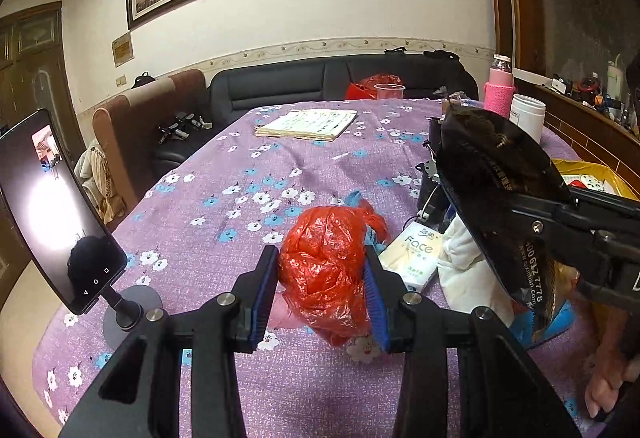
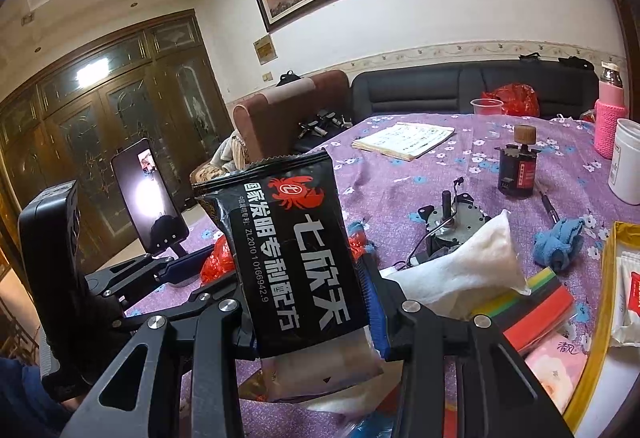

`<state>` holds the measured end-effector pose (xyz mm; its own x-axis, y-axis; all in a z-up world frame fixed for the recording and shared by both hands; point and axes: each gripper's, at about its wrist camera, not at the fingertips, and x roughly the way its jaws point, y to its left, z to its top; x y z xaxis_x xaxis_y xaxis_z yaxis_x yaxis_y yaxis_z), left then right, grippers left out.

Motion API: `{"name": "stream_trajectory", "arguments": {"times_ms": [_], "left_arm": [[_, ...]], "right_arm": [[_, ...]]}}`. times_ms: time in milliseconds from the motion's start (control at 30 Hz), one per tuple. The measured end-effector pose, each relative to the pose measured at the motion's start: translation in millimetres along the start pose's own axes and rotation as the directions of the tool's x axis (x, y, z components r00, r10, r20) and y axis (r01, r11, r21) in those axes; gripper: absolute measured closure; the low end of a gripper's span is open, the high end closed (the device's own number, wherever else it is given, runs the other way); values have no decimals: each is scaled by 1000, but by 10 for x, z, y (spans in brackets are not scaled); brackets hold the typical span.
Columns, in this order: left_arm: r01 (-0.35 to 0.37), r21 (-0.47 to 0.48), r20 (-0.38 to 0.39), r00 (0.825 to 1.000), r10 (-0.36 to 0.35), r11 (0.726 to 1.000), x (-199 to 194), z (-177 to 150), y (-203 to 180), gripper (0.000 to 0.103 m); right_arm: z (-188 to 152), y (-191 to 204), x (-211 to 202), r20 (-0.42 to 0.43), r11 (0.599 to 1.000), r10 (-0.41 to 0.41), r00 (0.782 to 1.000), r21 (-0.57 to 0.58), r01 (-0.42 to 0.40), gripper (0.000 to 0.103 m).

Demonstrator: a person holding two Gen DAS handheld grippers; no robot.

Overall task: Organize soft objects
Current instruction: 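Carry the red bag with the left gripper while the right carries the black bag into the tray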

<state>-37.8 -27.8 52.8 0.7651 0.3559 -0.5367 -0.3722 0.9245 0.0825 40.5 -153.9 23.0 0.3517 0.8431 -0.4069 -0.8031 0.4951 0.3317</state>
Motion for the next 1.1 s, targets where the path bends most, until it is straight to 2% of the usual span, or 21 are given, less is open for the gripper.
{"name": "stream_trajectory", "arguments": {"times_ms": [233, 500, 733, 867, 1100], "left_arm": [[19, -5, 7, 1000, -19, 1000, -48, 3, -33, 63], [49, 1, 28, 998, -49, 999, -138, 22, -101, 63], [60, -6, 54, 997, -60, 998, -240, 30, -72, 63], [72, -10, 53, 996, -72, 997, -248, 12, -57, 63], [87, -13, 51, 995, -86, 996, -255, 3, -66, 63]], "right_arm": [[8, -12, 3, 12, 1000, -2, 1000, -3, 2, 59], [29, -81, -11, 26, 999, -41, 999, 17, 41, 59], [75, -104, -143, 37, 997, -47, 998, 65, 44, 59], [41, -86, -250, 38, 995, -28, 999, 100, 24, 59], [-18, -77, -384, 35, 992, -39, 999, 121, 34, 59]]}}
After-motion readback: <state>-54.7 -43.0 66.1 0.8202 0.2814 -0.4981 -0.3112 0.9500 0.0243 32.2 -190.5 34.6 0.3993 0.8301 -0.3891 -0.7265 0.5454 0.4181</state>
